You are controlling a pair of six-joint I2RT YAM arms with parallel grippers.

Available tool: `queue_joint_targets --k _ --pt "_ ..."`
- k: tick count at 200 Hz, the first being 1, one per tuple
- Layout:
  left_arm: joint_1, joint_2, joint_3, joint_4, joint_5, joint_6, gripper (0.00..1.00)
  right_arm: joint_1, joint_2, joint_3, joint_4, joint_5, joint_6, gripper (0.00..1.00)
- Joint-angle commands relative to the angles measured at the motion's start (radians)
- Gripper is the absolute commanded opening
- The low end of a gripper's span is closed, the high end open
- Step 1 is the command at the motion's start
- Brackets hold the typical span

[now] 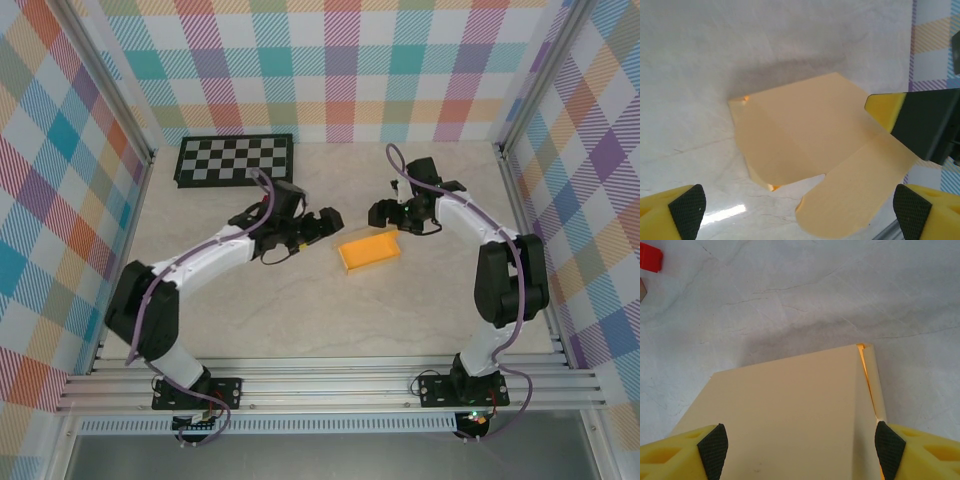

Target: Fold the paper box

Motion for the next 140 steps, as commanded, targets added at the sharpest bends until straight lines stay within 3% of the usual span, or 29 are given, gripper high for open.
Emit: queue_joint_targets --k 1,63,114,140 --pt "-0.05 0.062 0.065 0.023 0.038 -0.098 0.99 -0.003 0.015 0.035 -0.023 -0.05 0.02 0.8" --pt "-0.096 0.201 0.239 0.001 0.011 -0.125 0.92 -0.003 0.03 0.043 -0.027 -0.096 0.02 0.78" --pt "-0.1 0.199 0.327 -0.182 -0.084 -0.004 0.89 -0.003 0.034 0.039 -0.034 -0.097 -0.001 0.78" --pt "-0.094 0.216 0.334 -0.167 -0.044 -0.007 0.84 -0.003 0.045 0.044 -0.033 -0.117 -0.003 0.78"
